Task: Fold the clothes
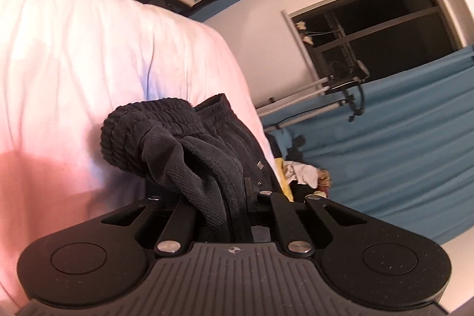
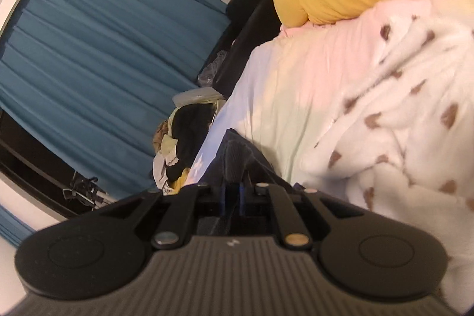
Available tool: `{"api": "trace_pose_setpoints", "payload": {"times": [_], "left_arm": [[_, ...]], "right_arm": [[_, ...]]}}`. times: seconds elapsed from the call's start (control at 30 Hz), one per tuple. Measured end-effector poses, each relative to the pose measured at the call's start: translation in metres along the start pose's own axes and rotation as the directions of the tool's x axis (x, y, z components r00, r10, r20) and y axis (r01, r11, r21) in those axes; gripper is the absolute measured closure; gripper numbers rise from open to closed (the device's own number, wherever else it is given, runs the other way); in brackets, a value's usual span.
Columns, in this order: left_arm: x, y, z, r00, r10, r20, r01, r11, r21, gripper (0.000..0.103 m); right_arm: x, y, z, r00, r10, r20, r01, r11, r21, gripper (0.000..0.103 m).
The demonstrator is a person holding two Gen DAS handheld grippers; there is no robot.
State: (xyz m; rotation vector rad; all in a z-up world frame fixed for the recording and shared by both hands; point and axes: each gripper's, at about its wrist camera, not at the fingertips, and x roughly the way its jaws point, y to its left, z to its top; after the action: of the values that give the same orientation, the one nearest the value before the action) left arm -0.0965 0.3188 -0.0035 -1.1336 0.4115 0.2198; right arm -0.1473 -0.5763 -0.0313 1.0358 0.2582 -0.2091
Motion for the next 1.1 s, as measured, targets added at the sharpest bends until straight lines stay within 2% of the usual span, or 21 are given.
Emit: {"api": "trace_pose_setpoints", "payload": {"times": [0.07, 0.17, 0.27, 0.33, 0.43, 0.57, 0.67, 0.73, 0.8, 0.87, 0.97, 1.0, 1.07, 1.1], "left_arm": [[0.009, -0.015, 0.004, 1.0, 0.015, 0.004, -0.015, 1.0, 0.018, 0.092], [0.031, -0.047, 0.015, 0.999, 0.048, 0.013, -0.048, 0.997, 0.054, 0.092], [0.066, -0.076, 0.029, 0.995, 0.098, 0.007, -0.098, 0.993, 0.067, 0.092], [0.094, -0.1, 0.033, 0.989, 0.143, 0.025, -0.145, 0.981, 0.126, 0.092], [0.144, -0.134, 0.033, 0.975, 0.208, 0.073, -0.22, 0.943, 0.25, 0.091], [0.22, -0.16, 0.038, 0.959, 0.269, 0.09, -0.284, 0.903, 0.323, 0.091], [0.275, -0.171, 0.042, 0.949, 0.303, 0.081, -0.312, 0.887, 0.339, 0.091], [0.311, -0.175, 0.036, 0.939, 0.332, 0.084, -0.337, 0.853, 0.399, 0.09], [0.35, -0.177, 0.028, 0.922, 0.376, 0.089, -0.372, 0.803, 0.466, 0.089], [0.373, -0.173, 0.027, 0.91, 0.405, 0.09, -0.399, 0.792, 0.463, 0.088], [0.392, -0.165, 0.023, 0.897, 0.433, 0.085, -0.419, 0.777, 0.469, 0.082], [0.393, -0.165, 0.024, 0.901, 0.428, 0.076, -0.409, 0.775, 0.482, 0.079], [0.39, -0.164, 0.026, 0.92, 0.388, 0.043, -0.355, 0.786, 0.506, 0.06], [0.384, -0.164, 0.026, 0.93, 0.366, 0.03, -0.329, 0.794, 0.512, 0.044]], "right_arm": [[0.002, -0.004, 0.001, 1.0, -0.006, 0.001, 0.006, 1.0, 0.006, 0.094], [0.021, 0.011, 0.0, 0.999, 0.005, 0.033, -0.006, 1.0, 0.025, 0.094], [0.053, 0.026, 0.006, 0.998, -0.015, 0.062, 0.013, 0.999, 0.04, 0.094], [0.082, 0.035, 0.011, 0.996, -0.037, 0.077, 0.033, 0.998, 0.054, 0.094], [0.129, 0.047, 0.015, 0.993, -0.068, 0.101, 0.065, 0.997, 0.033, 0.094], [0.204, 0.052, 0.016, 0.992, -0.097, 0.082, 0.1, 0.995, -0.028, 0.094], [0.263, 0.049, 0.015, 0.991, -0.125, 0.047, 0.129, 0.988, -0.09, 0.094], [0.294, 0.045, 0.015, 0.99, -0.14, 0.028, 0.143, 0.982, -0.124, 0.094], [0.324, 0.04, 0.015, 0.987, -0.157, 0.013, 0.157, 0.974, -0.164, 0.093], [0.345, 0.037, 0.012, 0.986, -0.168, -0.004, 0.164, 0.965, -0.206, 0.093], [0.366, 0.031, 0.007, 0.982, -0.188, -0.019, 0.178, 0.951, -0.253, 0.093], [0.367, 0.029, 0.006, 0.983, -0.185, -0.018, 0.174, 0.95, -0.258, 0.093], [0.369, 0.026, 0.004, 0.984, -0.178, -0.017, 0.167, 0.949, -0.267, 0.089], [0.366, 0.027, 0.003, 0.986, -0.169, -0.015, 0.159, 0.95, -0.27, 0.085]]}}
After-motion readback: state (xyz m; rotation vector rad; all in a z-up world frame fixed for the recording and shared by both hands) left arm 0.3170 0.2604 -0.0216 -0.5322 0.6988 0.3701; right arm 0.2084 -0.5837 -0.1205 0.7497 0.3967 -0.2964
